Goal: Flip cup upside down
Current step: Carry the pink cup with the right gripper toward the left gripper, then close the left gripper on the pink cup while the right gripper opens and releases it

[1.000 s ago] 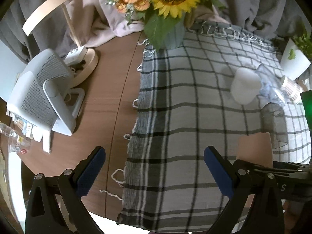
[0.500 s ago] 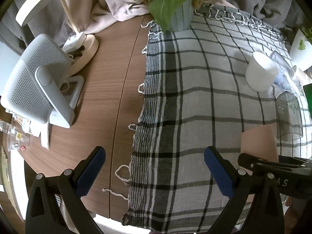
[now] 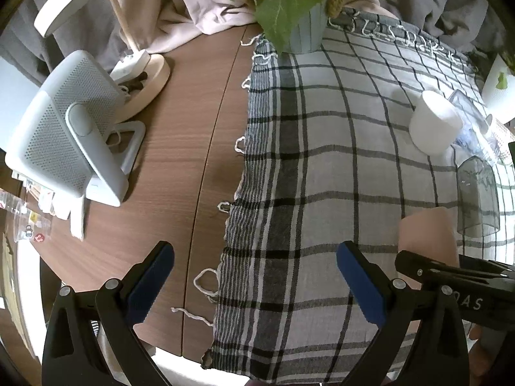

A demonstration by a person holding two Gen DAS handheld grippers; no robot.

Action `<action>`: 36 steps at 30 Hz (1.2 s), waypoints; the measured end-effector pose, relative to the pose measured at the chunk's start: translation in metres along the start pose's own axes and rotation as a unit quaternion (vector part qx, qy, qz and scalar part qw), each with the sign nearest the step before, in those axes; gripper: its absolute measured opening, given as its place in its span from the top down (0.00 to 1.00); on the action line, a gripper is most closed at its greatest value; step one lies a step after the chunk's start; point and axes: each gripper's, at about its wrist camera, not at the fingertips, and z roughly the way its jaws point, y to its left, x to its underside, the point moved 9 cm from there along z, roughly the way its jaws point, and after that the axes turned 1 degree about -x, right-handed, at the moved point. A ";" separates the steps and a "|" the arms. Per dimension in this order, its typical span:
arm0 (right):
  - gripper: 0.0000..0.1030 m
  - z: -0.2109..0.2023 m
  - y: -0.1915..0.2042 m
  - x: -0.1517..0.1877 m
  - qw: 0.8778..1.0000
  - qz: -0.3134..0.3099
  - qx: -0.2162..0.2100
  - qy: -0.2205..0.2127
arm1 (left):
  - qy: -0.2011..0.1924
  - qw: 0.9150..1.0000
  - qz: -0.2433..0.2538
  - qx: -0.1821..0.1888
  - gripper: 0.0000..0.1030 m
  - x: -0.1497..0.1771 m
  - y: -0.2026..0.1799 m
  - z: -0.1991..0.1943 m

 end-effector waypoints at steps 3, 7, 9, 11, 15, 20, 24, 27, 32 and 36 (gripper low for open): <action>0.21 -0.009 0.000 0.000 1.000 -0.001 0.000 -0.011 | -0.006 1.000 -0.007 0.001 0.00 -0.002 0.002 -0.008; 0.21 -0.030 -0.001 0.003 1.000 0.003 0.005 -0.028 | -0.019 1.000 -0.016 0.014 0.00 -0.005 0.003 -0.024; 0.21 -0.046 0.000 0.010 0.999 0.002 0.002 -0.043 | -0.024 0.999 -0.017 0.022 0.00 -0.007 0.001 -0.030; 0.21 -0.064 -0.003 0.014 0.998 0.012 -0.004 -0.064 | -0.023 0.999 -0.017 0.029 0.00 -0.008 -0.004 -0.034; 0.21 -0.090 -0.020 0.016 0.995 0.031 -0.005 -0.096 | -0.017 0.999 -0.005 0.039 0.00 -0.008 -0.019 -0.035; 0.21 -0.105 -0.049 0.016 0.990 0.066 0.011 -0.121 | -0.007 0.997 0.016 0.072 0.00 -0.006 -0.051 -0.035; 0.21 -0.108 -0.070 0.021 0.988 0.083 0.014 -0.126 | -0.003 0.996 0.030 0.082 0.00 -0.007 -0.074 -0.030; 0.21 -0.109 -0.087 0.025 0.987 0.098 0.014 -0.126 | 0.004 0.995 0.031 0.091 0.00 -0.008 -0.086 -0.024; 0.21 -0.109 -0.103 0.027 0.985 0.116 0.004 -0.125 | 0.023 0.994 0.043 0.101 0.00 -0.007 -0.107 -0.017; 0.21 -0.105 -0.110 0.025 0.985 0.121 -0.005 -0.121 | 0.050 0.991 0.055 0.112 0.00 -0.004 -0.125 -0.008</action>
